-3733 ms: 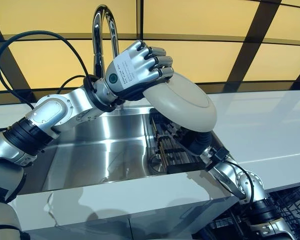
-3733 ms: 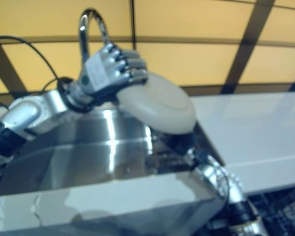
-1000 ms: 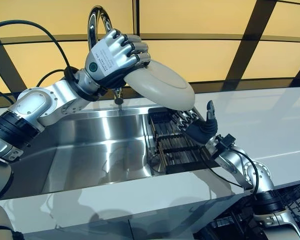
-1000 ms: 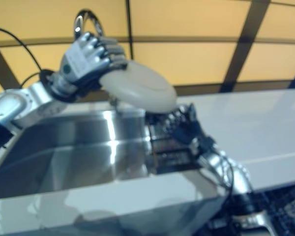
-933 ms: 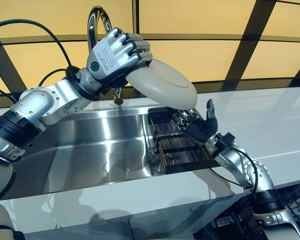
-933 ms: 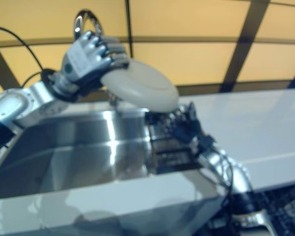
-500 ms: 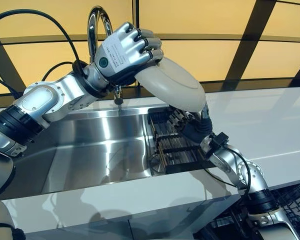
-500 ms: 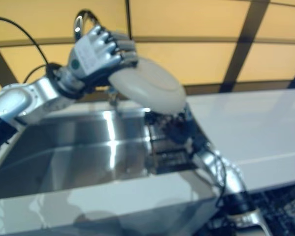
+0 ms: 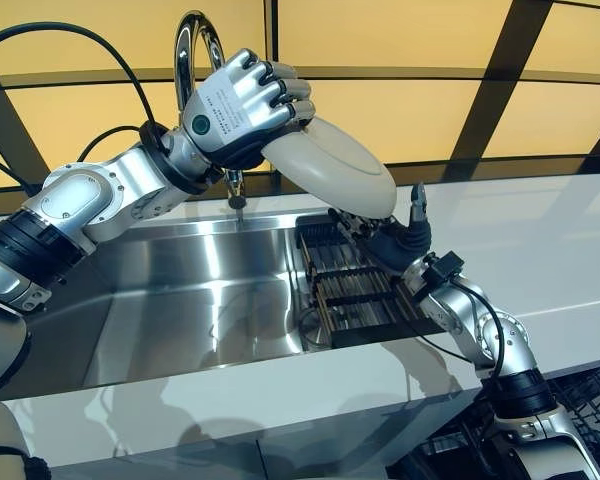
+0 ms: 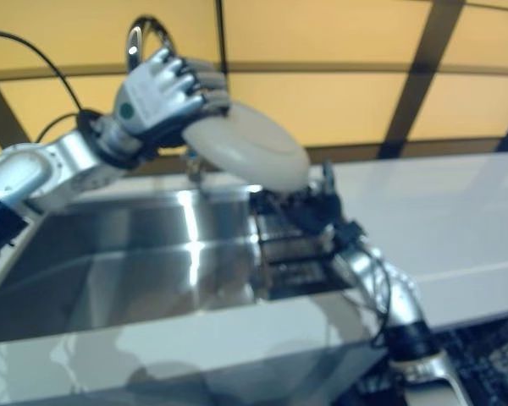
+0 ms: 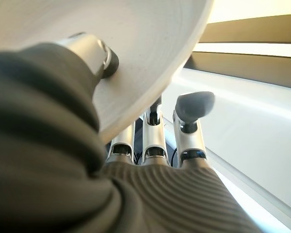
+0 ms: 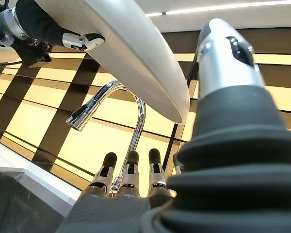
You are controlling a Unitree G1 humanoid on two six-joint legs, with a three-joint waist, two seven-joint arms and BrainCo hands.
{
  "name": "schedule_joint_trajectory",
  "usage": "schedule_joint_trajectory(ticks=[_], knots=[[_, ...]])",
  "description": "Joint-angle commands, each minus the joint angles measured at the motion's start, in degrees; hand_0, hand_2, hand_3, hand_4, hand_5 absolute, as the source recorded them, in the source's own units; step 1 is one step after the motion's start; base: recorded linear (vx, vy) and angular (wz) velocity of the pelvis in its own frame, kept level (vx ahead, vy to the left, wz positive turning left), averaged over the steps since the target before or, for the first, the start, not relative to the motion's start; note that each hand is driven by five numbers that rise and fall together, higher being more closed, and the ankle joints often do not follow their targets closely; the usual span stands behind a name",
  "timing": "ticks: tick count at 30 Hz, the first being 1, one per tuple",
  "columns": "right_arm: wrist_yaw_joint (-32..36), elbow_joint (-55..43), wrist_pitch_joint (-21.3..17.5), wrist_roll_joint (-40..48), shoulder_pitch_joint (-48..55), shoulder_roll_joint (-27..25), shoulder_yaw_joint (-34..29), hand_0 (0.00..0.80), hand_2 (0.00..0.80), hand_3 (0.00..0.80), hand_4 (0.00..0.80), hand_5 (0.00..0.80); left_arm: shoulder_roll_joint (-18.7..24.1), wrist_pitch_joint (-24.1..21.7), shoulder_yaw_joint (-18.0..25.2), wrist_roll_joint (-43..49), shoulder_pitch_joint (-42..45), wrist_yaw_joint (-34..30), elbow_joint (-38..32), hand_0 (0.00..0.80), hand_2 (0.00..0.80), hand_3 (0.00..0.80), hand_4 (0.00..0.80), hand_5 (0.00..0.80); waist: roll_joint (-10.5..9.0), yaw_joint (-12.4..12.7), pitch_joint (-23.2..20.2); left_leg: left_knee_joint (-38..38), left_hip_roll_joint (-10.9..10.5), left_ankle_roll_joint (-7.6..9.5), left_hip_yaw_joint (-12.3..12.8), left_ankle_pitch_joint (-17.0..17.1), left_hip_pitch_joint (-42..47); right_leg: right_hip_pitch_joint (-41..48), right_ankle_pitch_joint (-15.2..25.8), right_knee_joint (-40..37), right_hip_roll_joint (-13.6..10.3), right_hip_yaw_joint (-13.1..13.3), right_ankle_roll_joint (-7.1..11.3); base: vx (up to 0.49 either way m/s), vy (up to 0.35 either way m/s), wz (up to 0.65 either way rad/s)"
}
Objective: Take plates into dishwasher
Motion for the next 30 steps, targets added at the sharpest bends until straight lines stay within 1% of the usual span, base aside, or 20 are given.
schedule_joint_trajectory(ticks=[1,6,12,19,25,30], knots=[[1.73,-3.77,-0.23,3.07,-4.8,-2.79,-6.04,0.0,0.0,0.0,0.0,0.0,2.11,1.92,0.63,-2.84,-5.45,1.75,6.46,0.8,0.8,0.8,0.8,0.8,2.0,1.95,0.06,0.22,-1.19,-1.0,0.91,-4.4,1.57,-0.09,-0.43,0.19,2.55,-3.85,2.27,0.0,0.0,0.0],[3.5,-3.89,-0.02,3.07,-5.07,-3.28,-5.84,0.0,0.0,0.0,0.0,0.0,2.15,1.54,0.52,-2.64,-4.53,1.09,6.57,0.8,0.8,0.8,0.8,0.8,1.97,2.01,0.17,0.22,-1.27,-0.97,0.67,-4.5,1.64,0.03,-0.55,0.19,2.59,-3.82,2.23,0.0,0.0,0.0],[4.36,-4.27,0.57,3.07,-6.06,-3.06,-4.97,0.0,0.0,0.0,0.0,0.0,0.82,-0.03,0.5,-1.34,-3.28,1.25,7.6,0.8,0.8,0.8,0.8,0.8,1.9,1.99,0.19,0.22,-1.46,-0.86,0.29,-4.55,1.66,0.05,-0.58,0.19,2.71,-3.52,2.2,0.0,0.0,0.0],[5.19,-4.62,0.66,3.07,-7.11,-2.58,-3.53,0.0,0.0,0.0,0.0,0.0,-0.9,-0.36,0.14,-0.21,-2.71,0.94,7.22,0.8,0.8,0.8,0.8,0.8,1.76,2.05,0.12,0.22,-1.53,-0.8,0.04,-4.58,1.72,0.05,-0.56,0.19,2.74,-3.31,2.2,0.0,0.0,0.0],[6.54,-5.29,1.03,3.07,-8.33,-1.4,-1.96,0.0,0.0,0.0,0.0,0.0,-2.35,-0.94,-0.26,2.64,-2.89,2.48,7.27,0.8,0.8,0.8,0.8,0.8,1.65,2.14,0.17,0.22,-1.58,-0.71,-0.1,-4.6,1.7,-0.02,-0.59,0.19,2.84,-3.14,2.13,0.0,0.0,0.0],[8.38,-5.92,1.23,3.07,-9.2,0.27,-0.29,0.0,0.0,0.0,0.0,0.0,-3.94,-0.05,-0.77,5.22,-3.57,4.77,7.25,0.8,0.8,0.8,0.8,0.8,1.61,2.25,0.26,0.22,-1.56,-0.66,-0.23,-4.66,1.82,0.05,-0.6,0.19,2.83,-3.15,2.11,0.0,0.0,0.0]])
